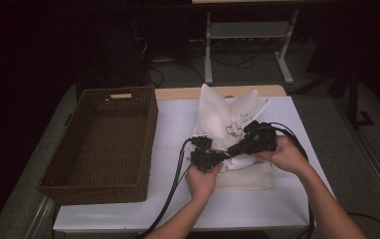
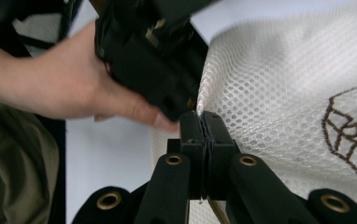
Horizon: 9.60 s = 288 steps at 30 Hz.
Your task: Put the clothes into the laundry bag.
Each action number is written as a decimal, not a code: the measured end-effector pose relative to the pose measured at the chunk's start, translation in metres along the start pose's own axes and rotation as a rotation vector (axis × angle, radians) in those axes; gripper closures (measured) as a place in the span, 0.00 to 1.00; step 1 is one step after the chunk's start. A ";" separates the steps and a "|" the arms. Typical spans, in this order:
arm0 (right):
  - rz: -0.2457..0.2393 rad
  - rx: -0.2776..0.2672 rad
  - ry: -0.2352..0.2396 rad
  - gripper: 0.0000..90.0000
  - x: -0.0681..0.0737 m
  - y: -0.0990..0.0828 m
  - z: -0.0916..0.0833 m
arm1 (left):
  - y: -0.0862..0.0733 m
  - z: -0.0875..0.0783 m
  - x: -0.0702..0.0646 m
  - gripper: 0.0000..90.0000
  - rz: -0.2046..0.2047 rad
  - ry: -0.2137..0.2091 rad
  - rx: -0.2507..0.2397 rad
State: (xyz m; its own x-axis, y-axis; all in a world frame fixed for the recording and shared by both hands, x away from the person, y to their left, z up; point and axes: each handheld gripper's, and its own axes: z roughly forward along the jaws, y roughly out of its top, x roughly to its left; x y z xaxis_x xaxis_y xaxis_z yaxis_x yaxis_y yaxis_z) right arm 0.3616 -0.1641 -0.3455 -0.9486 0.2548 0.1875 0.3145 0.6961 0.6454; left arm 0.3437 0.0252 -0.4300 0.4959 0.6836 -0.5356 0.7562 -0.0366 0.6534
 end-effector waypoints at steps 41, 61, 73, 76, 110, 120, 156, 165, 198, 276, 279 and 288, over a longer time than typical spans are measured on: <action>0.037 0.031 -0.021 0.98 -0.008 -0.017 0.009 | -0.009 -0.006 -0.013 0.88 0.110 -0.022 0.092; 0.051 0.012 0.005 0.98 -0.009 -0.026 0.011 | -0.007 -0.010 -0.009 0.79 0.092 0.008 0.084; 0.052 0.042 -0.032 0.97 -0.013 -0.023 0.014 | -0.029 -0.022 -0.007 0.54 0.125 0.001 0.232; 0.047 0.050 -0.038 0.97 -0.011 -0.021 0.014 | -0.033 -0.005 -0.005 0.55 0.140 0.048 0.253; 0.058 0.051 -0.062 0.97 -0.016 -0.018 0.008 | -0.020 -0.035 0.012 0.77 0.095 -0.032 0.203; 0.050 0.053 -0.069 0.96 -0.014 -0.018 0.011 | -0.022 -0.058 0.025 0.80 0.105 0.049 0.195; 0.071 0.027 -0.067 0.96 -0.018 -0.019 0.011 | -0.010 -0.027 0.010 0.77 0.084 -0.022 0.141; 0.068 0.023 -0.079 0.96 -0.016 -0.019 0.009 | -0.018 0.021 -0.009 0.79 0.058 -0.106 0.178; 0.092 -0.037 -0.097 0.78 -0.016 -0.027 0.003 | -0.013 -0.037 0.003 0.70 0.160 -0.039 0.174; 0.134 -0.118 -0.178 0.53 -0.014 -0.070 -0.030 | -0.028 -0.119 0.019 0.57 0.316 0.148 0.079; 0.145 -0.135 -0.186 0.46 -0.012 -0.072 -0.031 | -0.029 -0.120 0.018 0.54 0.333 0.149 0.079; 0.165 -0.172 -0.203 0.36 -0.009 -0.077 -0.034 | -0.031 -0.119 0.015 0.43 0.387 0.146 0.078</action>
State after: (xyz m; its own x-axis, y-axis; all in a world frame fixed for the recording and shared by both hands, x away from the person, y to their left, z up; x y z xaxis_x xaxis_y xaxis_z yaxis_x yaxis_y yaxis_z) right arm 0.3445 -0.2430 -0.3717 -0.8536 0.4960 0.1593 0.4368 0.5146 0.7378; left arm 0.2767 0.1234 -0.3944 0.6885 0.7043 -0.1733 0.5586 -0.3625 0.7460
